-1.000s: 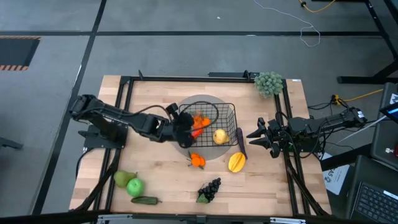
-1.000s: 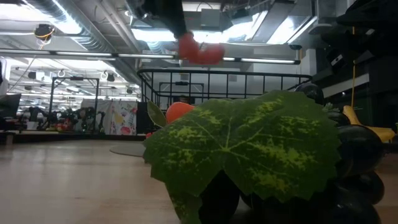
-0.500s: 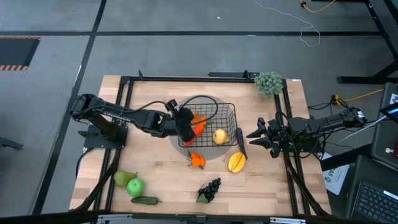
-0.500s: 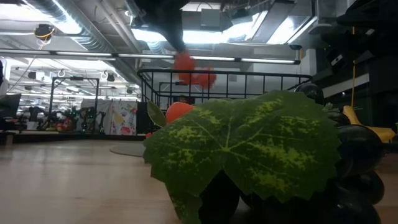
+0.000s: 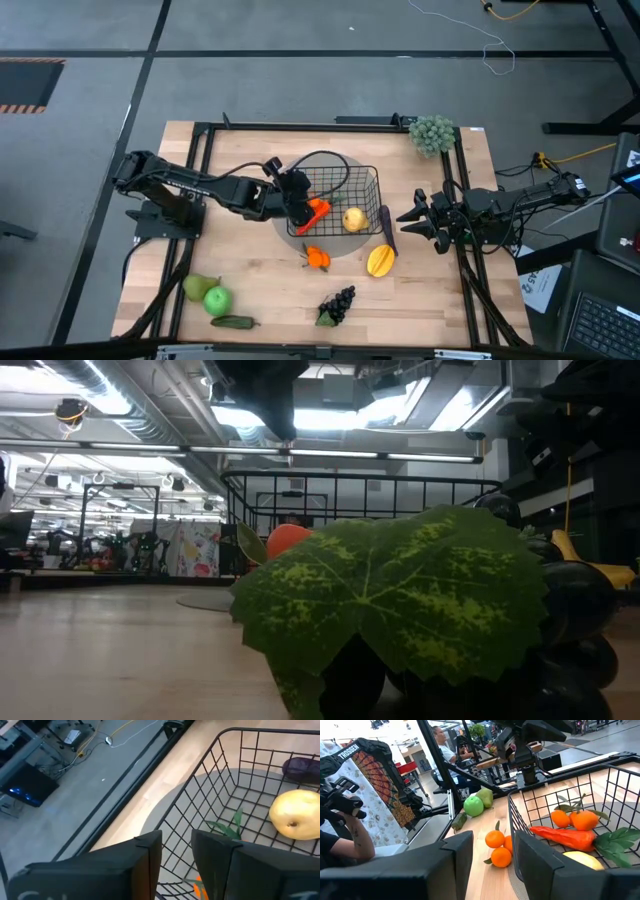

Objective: Build produce basket
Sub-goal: Put the green chili pepper into the wire basket

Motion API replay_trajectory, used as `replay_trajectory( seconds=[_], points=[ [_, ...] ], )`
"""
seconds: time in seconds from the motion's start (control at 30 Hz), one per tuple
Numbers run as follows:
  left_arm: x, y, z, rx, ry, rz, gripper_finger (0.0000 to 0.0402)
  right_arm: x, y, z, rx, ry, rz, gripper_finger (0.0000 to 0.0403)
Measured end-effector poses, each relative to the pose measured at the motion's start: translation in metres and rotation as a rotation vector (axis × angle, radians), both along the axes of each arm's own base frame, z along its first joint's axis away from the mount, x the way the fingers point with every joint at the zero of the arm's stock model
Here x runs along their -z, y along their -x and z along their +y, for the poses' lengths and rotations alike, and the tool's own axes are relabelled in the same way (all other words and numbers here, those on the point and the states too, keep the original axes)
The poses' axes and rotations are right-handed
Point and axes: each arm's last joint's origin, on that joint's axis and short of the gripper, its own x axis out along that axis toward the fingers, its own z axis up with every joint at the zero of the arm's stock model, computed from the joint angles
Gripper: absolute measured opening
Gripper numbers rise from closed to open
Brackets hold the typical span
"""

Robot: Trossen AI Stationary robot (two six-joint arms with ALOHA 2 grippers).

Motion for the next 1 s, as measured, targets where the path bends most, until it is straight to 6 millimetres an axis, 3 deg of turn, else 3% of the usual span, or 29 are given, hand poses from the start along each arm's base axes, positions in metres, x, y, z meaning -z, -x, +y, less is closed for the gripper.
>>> replay_trajectory(
  seconds=[0.2, 0.43, 0.8, 1.0],
  points=[
    [0.0, 0.001, -0.001, 0.119, -0.138, 0.172, 0.0096, -0.002, 0.0, 0.0, 0.0, -0.011, -0.017, 0.0139],
    [-0.014, 0.013, -0.016, 0.146, -0.214, 0.172, 0.0096, -0.013, 0.001, -0.001, 0.009, -0.132, -0.111, 0.0139],
    [-0.045, 0.072, -0.054, 0.351, -0.236, 0.194, 0.0096, -0.014, 0.001, -0.002, 0.049, -0.012, -0.144, 0.0139],
    [-0.055, 0.09, -0.066, 0.385, -0.11, 0.067, 0.0096, -0.014, 0.0, -0.003, 0.096, -0.017, -0.142, 0.0139]
  ],
)
